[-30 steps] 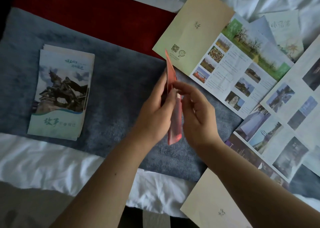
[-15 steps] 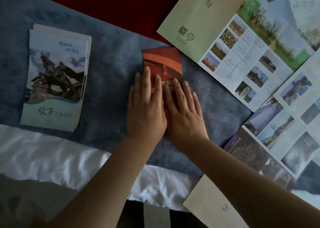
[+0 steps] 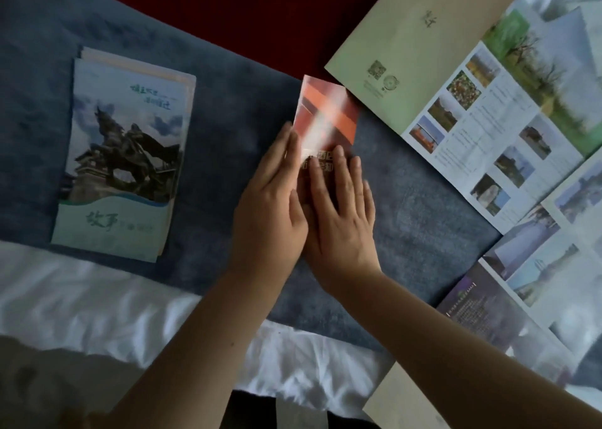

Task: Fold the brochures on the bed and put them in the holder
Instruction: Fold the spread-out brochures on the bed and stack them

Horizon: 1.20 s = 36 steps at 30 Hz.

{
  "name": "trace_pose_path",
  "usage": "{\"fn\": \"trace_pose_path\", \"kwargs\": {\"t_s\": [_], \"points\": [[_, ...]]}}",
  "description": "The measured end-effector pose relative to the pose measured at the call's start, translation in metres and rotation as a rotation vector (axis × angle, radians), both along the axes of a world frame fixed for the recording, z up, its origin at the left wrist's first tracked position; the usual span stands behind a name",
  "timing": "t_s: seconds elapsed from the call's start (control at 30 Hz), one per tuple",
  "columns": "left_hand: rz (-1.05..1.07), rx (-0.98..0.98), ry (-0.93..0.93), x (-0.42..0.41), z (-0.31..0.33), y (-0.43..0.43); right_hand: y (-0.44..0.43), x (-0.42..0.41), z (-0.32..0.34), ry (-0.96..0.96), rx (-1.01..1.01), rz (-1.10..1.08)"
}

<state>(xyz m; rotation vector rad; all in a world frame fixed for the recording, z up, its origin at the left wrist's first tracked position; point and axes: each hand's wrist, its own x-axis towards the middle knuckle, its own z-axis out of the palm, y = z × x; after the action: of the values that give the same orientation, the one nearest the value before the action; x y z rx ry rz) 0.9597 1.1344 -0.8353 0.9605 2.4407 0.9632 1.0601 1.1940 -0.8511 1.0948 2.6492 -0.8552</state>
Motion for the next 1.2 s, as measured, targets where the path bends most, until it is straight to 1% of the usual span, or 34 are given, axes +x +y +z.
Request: {"fn": "trace_pose_path", "kwargs": {"t_s": [0.13,0.3,0.4,0.53,0.73,0.8,0.9,1.0,1.13,1.2], "points": [[0.087,0.009,0.076,-0.041,0.018,-0.024,-0.016,-0.040,0.005,0.075,-0.050,0.132],[0.204,-0.106,0.122,-0.109,0.029,-0.077,-0.054,-0.098,0.004,0.125,0.087,0.339],[0.217,-0.158,0.118,-0.137,0.029,-0.109,-0.079,-0.129,0.003,0.113,0.146,0.425],[0.196,-0.193,0.112,-0.156,0.025,-0.134,-0.102,-0.149,-0.001,0.089,0.194,0.472],[0.078,-0.268,0.131,-0.166,0.009,-0.150,-0.113,-0.148,-0.005,0.093,0.240,0.400],[0.035,-0.266,0.159,-0.166,0.004,-0.150,-0.111,-0.142,-0.007,0.091,0.273,0.409],[-0.008,-0.293,0.216,-0.164,0.002,-0.149,-0.109,-0.131,-0.006,0.039,0.288,0.425],[-0.058,-0.332,0.238,-0.161,0.003,-0.148,-0.109,-0.129,-0.002,0.009,0.268,0.410],[-0.215,-0.375,0.244,-0.156,0.005,-0.155,-0.109,-0.136,0.006,0.016,0.251,0.315],[-0.257,-0.424,0.257,-0.152,0.004,-0.159,-0.111,-0.139,0.008,0.019,0.201,0.290]]}}
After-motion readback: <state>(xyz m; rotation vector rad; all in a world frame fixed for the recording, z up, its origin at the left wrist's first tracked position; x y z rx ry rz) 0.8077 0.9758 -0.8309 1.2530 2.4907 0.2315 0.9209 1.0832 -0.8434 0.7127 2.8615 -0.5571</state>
